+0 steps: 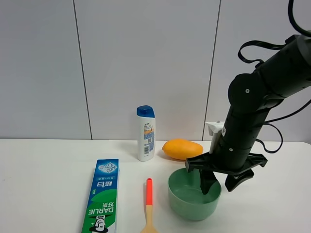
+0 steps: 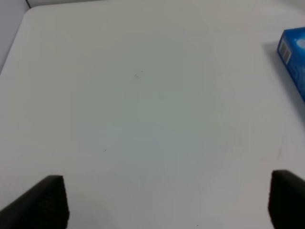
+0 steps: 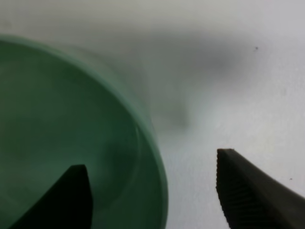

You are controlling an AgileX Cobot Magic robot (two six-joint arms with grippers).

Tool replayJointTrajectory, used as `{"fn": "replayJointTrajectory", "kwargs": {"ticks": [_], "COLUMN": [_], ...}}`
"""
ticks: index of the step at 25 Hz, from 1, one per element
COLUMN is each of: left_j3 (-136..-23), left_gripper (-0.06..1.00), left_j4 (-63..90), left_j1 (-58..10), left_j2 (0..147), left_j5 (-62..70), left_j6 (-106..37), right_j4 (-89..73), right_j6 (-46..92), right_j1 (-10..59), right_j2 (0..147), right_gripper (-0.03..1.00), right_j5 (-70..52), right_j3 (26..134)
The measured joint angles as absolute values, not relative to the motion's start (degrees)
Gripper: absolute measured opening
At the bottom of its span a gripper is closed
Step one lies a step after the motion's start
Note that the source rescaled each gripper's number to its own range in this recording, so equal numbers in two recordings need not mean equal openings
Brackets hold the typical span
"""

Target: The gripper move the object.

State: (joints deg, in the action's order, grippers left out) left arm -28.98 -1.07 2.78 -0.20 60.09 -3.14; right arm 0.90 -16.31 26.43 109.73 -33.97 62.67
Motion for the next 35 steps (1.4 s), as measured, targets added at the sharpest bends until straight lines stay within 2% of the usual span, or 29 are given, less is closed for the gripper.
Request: {"fn": "replayJointTrajectory", "kwargs": {"ticks": [7,18,20,27,35], "left_j3": [-29.0,-29.0,-29.0,-29.0,-29.0], "left_gripper": [1.0,1.0,1.0,1.0,1.0], "left_j4": [-1.1,-1.1,-1.1,-1.1,-1.1], "left_j1": [2.8,2.8,2.8,2.8,2.8], "left_j2": [-0.2,-0.2,-0.2,-0.2,-0.2], "left_j5": [60.1,60.1,60.1,60.1,60.1], "left_j6": [-3.1,-3.1,-3.1,-3.1,-3.1], "right_j4": [0.9,1.4,1.8,2.0,-3.2], "right_j6": [-16.3,-16.2,-16.2,-15.2,-11.5], "right_j1": [26.4,26.4,26.5,26.5,27.9], "right_j2": [110.9,113.8,113.8,109.8,95.9], "right_gripper": [0.53,0.07,0.01,0.0,0.0], "right_j5": [-33.1,-33.4,-33.8,-36.9,-40.3], "right_j3": [62.7,62.7,62.7,62.7,64.6]}}
